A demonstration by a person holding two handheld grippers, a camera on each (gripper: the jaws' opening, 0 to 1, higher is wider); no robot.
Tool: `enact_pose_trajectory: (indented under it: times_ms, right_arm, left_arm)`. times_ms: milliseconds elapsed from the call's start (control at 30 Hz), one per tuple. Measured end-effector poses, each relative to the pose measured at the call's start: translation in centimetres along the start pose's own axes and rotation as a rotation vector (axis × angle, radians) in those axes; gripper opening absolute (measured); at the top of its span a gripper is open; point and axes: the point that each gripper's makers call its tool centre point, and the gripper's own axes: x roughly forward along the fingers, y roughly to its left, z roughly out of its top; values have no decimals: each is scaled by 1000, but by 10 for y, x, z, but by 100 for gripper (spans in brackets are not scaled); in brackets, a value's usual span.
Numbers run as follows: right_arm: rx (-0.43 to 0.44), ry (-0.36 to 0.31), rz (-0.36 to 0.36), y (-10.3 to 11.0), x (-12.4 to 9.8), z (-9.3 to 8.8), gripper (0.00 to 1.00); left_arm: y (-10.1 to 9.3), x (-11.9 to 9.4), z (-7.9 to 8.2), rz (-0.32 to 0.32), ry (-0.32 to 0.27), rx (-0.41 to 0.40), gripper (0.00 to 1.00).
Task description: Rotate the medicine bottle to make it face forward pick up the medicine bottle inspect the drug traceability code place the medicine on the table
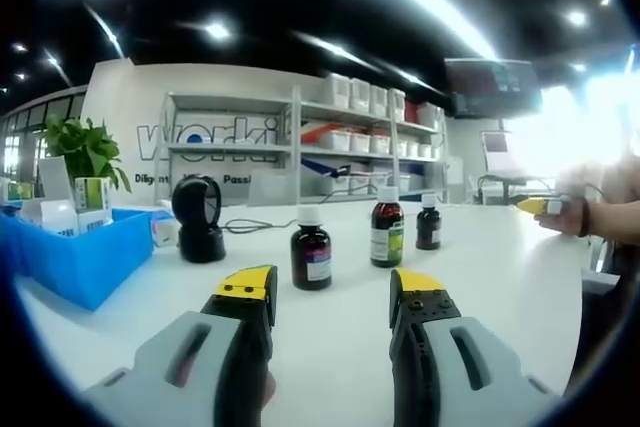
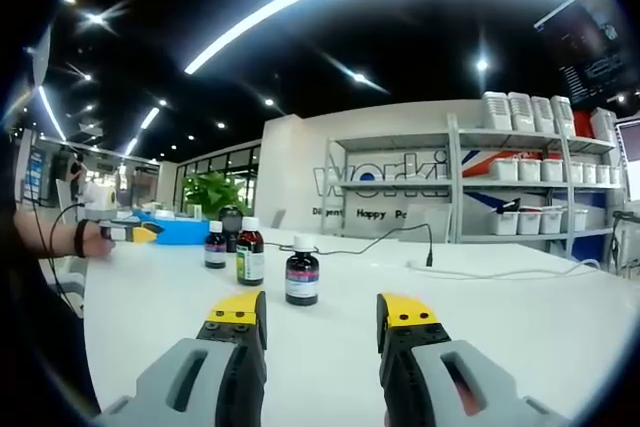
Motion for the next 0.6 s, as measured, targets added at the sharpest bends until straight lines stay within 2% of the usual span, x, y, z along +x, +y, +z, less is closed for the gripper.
enact_pose_trajectory:
  times_ms: [267, 500, 600]
  right_arm:
    - [1, -1, -1, 0, 0, 0, 39]
    - [56, -28, -7, -6, -3, 5, 38]
    - [42, -20, -9, -5, -2, 4, 37]
  left_arm:
    - [0, 0, 0, -1, -1, 1, 36]
    - [0, 0, -1, -1, 2, 4, 36]
    - [0, 0, 0, 0, 1, 4, 36]
